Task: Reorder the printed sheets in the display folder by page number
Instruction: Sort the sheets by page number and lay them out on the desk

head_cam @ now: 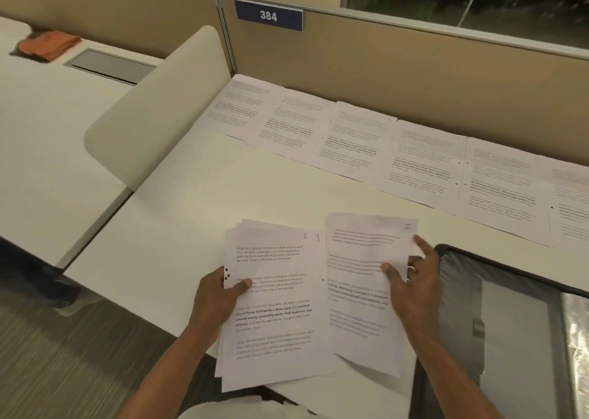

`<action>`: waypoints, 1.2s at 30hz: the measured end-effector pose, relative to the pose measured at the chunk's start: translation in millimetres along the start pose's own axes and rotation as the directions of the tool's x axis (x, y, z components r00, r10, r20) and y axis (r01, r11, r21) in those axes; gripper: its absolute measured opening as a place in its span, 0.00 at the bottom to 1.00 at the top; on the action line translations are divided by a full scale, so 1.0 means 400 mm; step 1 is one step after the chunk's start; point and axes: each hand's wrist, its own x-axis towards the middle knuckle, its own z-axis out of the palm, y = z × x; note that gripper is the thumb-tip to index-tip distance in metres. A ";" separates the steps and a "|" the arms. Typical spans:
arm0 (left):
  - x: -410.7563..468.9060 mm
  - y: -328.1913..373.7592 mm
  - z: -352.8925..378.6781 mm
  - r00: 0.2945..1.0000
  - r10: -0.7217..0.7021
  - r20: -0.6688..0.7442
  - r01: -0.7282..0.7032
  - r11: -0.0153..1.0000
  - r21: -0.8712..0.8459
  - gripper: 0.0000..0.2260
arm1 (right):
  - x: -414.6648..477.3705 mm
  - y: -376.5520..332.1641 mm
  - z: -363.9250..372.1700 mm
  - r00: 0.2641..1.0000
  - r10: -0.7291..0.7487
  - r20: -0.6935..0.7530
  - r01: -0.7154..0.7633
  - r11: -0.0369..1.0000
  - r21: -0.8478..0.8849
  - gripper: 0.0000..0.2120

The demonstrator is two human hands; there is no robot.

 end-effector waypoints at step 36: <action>0.221 -0.070 -0.302 0.989 -0.094 0.114 0.020 0.852 0.523 0.13 | 0.218 -0.488 1.067 0.804 0.256 0.537 -0.567 0.602 0.562 0.15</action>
